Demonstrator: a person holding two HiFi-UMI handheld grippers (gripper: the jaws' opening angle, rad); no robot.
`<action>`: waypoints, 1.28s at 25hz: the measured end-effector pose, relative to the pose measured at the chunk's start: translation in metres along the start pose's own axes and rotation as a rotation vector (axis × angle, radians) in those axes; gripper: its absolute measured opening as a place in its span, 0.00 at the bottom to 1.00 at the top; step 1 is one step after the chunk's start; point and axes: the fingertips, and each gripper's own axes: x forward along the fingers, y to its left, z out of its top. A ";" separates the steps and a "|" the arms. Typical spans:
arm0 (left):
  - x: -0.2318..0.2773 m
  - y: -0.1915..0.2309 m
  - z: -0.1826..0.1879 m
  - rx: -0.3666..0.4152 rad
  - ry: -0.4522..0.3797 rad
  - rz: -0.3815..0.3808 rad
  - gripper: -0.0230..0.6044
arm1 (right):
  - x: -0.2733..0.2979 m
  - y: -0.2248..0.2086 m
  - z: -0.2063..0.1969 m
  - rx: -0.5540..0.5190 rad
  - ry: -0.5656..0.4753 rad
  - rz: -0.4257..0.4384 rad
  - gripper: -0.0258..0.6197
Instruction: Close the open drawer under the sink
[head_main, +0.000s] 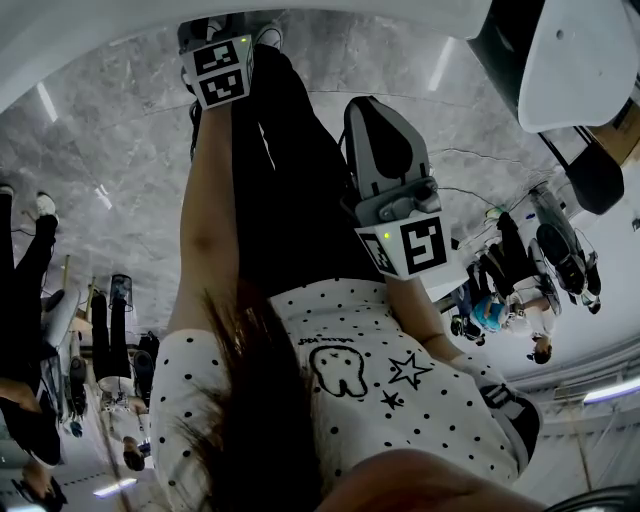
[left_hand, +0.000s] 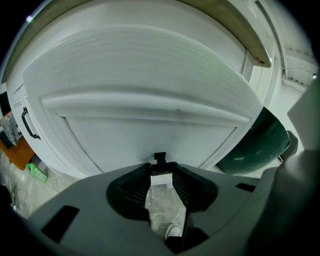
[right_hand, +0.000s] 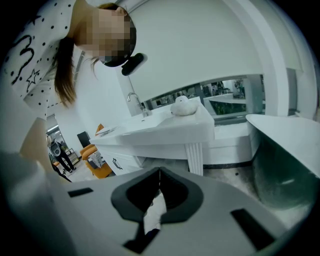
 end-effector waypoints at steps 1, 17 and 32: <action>0.000 0.000 0.000 0.001 -0.001 0.001 0.25 | 0.000 -0.001 0.000 0.000 0.001 -0.001 0.06; 0.006 0.006 0.008 -0.001 -0.015 0.014 0.25 | 0.007 -0.003 -0.002 0.007 0.009 -0.005 0.06; 0.009 0.012 0.008 -0.011 -0.025 0.018 0.25 | 0.011 -0.001 -0.008 0.009 0.020 -0.002 0.06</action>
